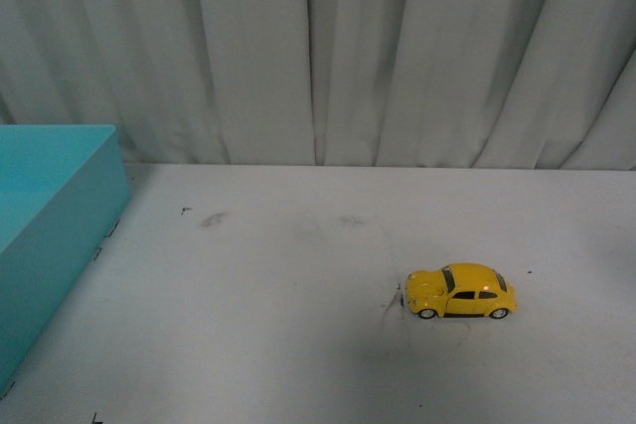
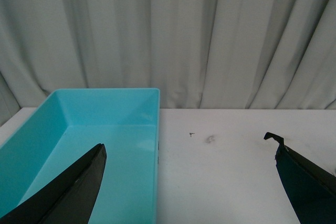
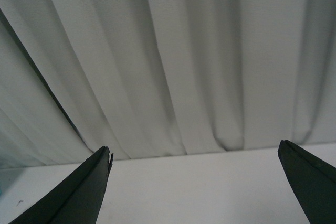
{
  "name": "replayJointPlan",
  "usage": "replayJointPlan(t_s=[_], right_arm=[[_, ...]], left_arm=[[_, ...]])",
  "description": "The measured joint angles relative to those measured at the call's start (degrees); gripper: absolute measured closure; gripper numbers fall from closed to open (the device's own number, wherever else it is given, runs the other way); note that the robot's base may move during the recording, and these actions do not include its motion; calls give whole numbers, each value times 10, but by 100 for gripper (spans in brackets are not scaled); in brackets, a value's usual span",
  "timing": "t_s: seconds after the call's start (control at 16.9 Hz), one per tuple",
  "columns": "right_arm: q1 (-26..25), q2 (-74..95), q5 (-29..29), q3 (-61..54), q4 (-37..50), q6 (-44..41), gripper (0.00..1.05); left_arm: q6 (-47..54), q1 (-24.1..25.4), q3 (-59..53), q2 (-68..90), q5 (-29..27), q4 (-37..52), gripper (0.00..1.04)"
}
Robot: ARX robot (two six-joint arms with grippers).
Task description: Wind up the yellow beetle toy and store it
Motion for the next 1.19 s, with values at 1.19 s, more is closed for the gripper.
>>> replayJointPlan(t_s=[1.19], right_arm=[[128,603,-278,630,-889,-1081,7]], left_arm=[[0,0,0,0,0,0,7]])
